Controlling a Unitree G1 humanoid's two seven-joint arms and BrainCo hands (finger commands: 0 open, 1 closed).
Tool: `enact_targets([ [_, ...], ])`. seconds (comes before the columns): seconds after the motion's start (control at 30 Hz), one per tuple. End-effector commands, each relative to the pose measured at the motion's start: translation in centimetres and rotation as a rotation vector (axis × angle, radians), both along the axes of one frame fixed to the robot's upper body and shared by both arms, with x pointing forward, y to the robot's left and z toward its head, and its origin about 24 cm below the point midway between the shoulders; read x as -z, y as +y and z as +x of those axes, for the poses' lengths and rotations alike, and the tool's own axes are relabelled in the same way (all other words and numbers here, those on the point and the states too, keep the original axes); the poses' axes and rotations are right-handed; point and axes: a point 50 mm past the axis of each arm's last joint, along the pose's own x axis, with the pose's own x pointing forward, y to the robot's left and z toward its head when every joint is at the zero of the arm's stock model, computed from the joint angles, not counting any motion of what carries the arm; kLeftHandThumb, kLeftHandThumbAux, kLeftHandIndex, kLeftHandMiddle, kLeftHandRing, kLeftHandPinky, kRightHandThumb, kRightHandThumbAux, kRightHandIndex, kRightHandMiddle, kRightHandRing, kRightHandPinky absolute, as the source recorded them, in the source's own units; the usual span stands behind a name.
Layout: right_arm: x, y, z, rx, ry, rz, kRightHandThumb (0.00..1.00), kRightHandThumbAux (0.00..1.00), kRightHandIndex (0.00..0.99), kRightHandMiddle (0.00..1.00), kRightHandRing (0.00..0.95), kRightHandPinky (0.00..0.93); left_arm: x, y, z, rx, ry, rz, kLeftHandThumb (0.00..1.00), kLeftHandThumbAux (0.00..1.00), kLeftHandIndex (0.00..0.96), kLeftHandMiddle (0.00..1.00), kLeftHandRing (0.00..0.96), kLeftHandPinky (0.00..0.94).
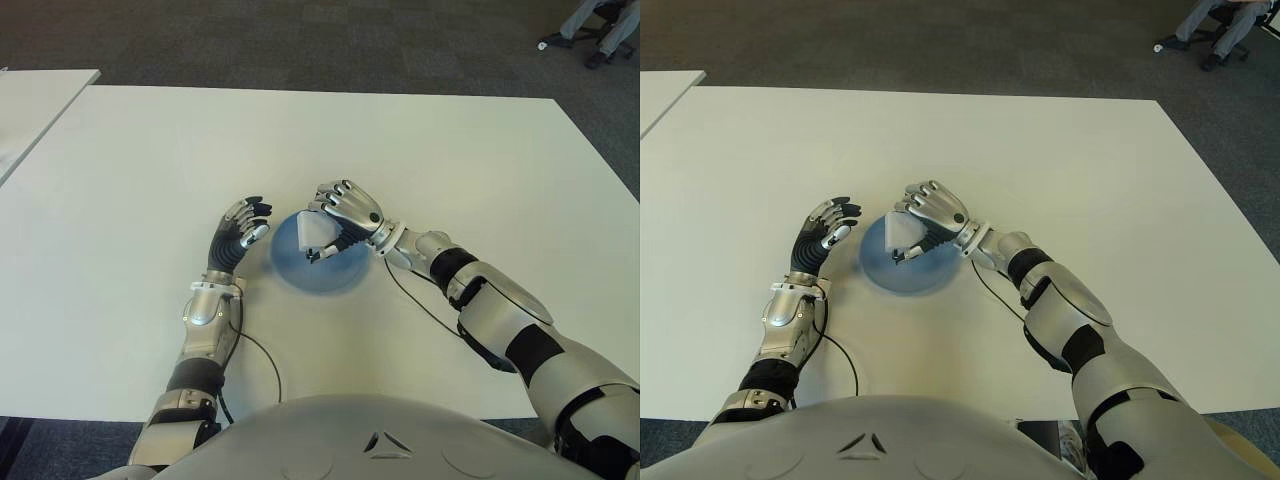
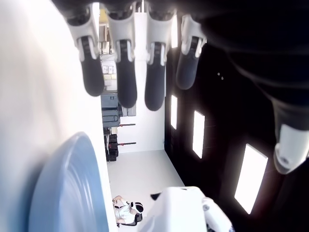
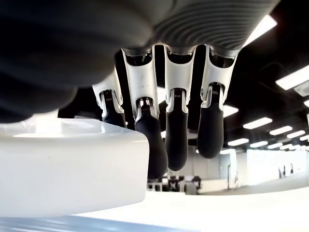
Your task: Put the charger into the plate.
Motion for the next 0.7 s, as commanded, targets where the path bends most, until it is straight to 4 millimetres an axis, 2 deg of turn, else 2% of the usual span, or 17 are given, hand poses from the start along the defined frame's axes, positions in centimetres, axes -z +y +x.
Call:
enact_targets([
  [0.03,0.45,-0.13,0.02,0.032,0.069,-0.032,0.368,0.331,0.146,0.215,0.165,0.137,1.81,-0.72,-1.55,-0.021,0.090,-0.036,0.000,0.548,0.237,0.328,0.318,0.312],
  [0.1,0.52,-0.07,0.04,0.039,0.087,-0.042,0.332,0.278,0.072,0.103,0.067,0.056,1.79,-0.69,-1.55,-0.020,0.088,-0.033,0.000,0.547,0.236,0.329,0.319,0.312],
  [0.2,0.59,-0.03,0.00,0.041,0.114,-0.049,0.305,0.233,0.023,0.033,0.022,0.018,1.75,-0.64,-1.55,-0.016,0.083,-0.027,0.000,0.545,0.238,0.332,0.319,0.304],
  [0.4,0.63,-0.02,-0.12,0.038,0.163,-0.049,0.270,0.181,0.002,0.003,0.002,0.001,1.73,-0.50,-1.54,-0.012,0.076,-0.011,0.000,0.533,0.240,0.333,0.312,0.285],
  [0.7,0.46,0.03,-0.21,0.029,0.172,-0.043,0.269,0.147,0.000,0.000,0.000,0.000,1.81,-0.40,-1.47,-0.007,0.079,-0.009,0.000,0.514,0.248,0.342,0.322,0.303],
])
